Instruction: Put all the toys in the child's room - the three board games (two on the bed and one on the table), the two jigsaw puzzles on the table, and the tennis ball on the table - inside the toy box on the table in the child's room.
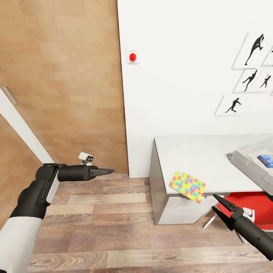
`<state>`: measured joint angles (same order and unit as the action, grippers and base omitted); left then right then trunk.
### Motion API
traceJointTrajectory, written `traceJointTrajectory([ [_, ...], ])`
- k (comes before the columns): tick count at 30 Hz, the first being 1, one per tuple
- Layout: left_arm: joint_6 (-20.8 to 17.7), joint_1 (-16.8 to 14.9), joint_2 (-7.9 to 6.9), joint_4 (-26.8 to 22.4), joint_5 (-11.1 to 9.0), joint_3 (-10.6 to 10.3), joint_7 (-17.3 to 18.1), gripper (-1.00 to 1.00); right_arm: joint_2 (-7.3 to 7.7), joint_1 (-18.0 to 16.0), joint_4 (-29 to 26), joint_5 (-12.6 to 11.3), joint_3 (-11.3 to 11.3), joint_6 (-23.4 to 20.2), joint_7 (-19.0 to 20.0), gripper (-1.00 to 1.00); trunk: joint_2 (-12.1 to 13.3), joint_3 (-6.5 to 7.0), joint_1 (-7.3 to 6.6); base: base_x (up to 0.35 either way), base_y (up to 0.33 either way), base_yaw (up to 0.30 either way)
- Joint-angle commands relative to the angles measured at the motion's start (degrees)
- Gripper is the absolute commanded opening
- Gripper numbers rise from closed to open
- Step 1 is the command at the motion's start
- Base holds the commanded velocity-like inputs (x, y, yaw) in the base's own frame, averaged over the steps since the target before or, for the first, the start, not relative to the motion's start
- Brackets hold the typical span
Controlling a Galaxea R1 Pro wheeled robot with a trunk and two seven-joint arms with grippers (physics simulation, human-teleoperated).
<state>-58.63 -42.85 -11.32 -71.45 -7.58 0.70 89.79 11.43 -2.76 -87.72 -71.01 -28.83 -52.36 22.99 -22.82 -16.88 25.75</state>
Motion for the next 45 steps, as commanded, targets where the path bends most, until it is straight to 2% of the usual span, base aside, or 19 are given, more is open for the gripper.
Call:
traceJointTrajectory([
  [1, -0.6, 0.0, -0.02, 0.0, 0.0, 0.0, 0.2, 1.00, -0.01, -0.1, 0.0, 0.3, -0.1, -0.3, 0.3, 1.00, -0.1, 0.00, 0.03, 0.000, 0.000, 0.000],
  [45, -0.6, 0.0, 0.08, 0.0, 0.0, -0.1, 0.1, 1.00, -0.09, -0.1, -0.1, 0.3, 0.8, -0.2, 0.3, 1.00, -0.1, 4.18, 0.03, 0.000, -0.006, 0.000],
])
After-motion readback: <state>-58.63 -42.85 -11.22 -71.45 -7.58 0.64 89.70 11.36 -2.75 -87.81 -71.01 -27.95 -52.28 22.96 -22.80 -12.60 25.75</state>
